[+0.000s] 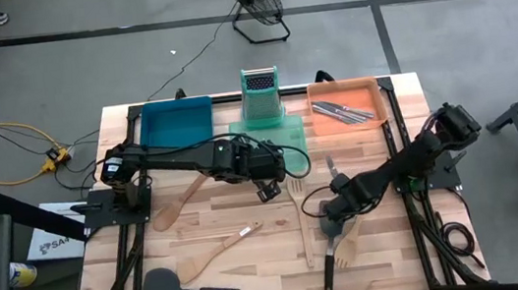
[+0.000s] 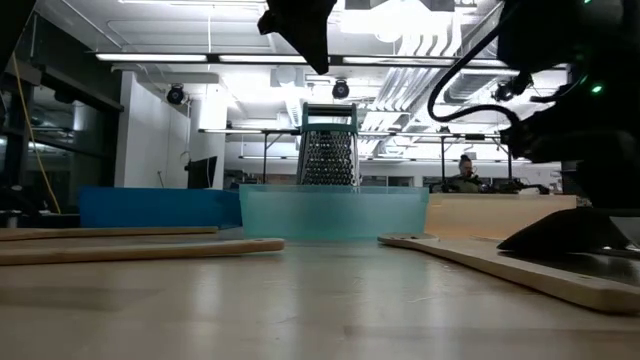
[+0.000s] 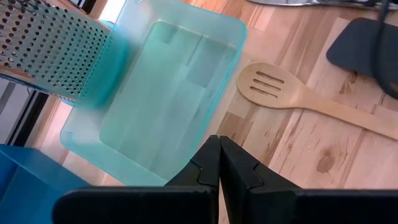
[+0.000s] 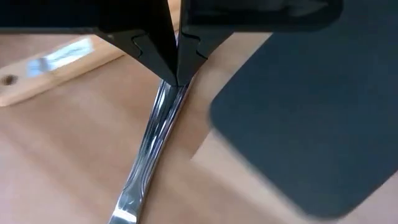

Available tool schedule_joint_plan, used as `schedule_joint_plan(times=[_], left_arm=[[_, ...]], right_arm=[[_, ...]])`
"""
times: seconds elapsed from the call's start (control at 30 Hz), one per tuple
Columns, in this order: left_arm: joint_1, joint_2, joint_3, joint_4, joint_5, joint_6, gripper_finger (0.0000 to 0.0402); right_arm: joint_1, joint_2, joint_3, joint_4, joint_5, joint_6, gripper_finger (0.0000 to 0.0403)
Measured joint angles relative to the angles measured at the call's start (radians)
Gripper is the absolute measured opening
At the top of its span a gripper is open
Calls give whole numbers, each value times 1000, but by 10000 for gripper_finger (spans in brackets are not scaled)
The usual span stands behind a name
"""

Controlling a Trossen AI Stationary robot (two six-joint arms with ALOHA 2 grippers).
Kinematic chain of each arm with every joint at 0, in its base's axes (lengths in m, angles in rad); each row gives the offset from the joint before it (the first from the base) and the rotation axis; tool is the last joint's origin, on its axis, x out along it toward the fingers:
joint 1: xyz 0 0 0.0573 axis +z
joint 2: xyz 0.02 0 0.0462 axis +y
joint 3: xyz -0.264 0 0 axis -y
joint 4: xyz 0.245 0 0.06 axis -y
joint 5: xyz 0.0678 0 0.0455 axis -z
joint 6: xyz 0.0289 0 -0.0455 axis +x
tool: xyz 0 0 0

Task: Pick & Place Kitchen Items
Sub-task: Put the silver knife into the orange bin

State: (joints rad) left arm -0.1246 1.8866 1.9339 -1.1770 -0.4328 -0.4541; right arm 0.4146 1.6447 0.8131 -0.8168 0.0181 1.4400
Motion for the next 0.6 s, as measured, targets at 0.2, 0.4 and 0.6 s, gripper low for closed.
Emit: schedule_joint_plan(times=[0.2,0.4,0.6], left_arm=[[0,0,0,0,0,0,0],[0,0,0,-1,11,0,0],[0,0,0,-1,44,-25,0]], right_arm=[[48,-19,-3,89,-45,61,3],[96,-21,-3,173,-62,113,3],[141,-20,-2,249,-51,153,3]])
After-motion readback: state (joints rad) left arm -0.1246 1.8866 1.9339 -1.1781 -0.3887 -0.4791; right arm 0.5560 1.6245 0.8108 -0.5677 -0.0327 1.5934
